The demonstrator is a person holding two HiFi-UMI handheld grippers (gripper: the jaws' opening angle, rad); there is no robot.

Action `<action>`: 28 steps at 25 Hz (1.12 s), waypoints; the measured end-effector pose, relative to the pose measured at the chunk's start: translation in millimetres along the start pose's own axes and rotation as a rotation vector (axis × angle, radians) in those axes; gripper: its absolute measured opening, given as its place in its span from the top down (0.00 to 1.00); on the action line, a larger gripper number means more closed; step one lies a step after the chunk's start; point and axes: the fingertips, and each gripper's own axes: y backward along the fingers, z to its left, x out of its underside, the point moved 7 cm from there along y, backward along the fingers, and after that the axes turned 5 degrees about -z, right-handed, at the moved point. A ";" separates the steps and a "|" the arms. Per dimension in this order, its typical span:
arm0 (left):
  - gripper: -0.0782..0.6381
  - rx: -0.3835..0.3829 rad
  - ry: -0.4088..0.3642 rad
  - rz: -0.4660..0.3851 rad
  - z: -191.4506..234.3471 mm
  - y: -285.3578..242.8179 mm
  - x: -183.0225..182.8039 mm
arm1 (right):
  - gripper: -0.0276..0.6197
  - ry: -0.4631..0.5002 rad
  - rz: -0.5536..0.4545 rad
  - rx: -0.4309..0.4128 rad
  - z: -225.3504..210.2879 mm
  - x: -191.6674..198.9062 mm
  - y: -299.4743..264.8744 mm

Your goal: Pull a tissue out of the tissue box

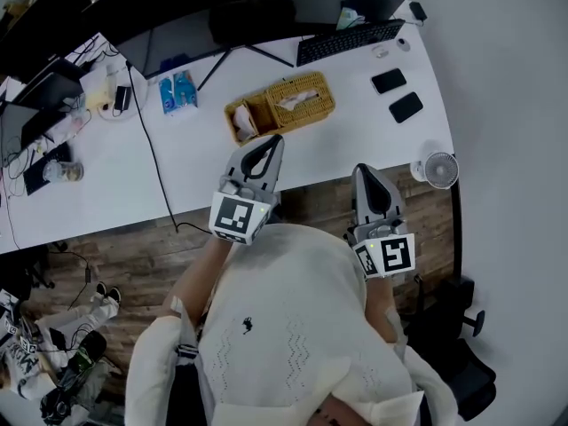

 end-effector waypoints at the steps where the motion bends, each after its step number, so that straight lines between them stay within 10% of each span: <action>1: 0.87 0.000 0.001 -0.001 3.0 -3.2 1.2 | 0.96 0.001 0.001 -0.007 -0.7 0.4 -5.4; 28: 0.87 -0.084 0.016 0.072 26.8 -42.6 30.6 | 0.96 0.025 0.066 -0.140 -24.8 -0.6 -60.6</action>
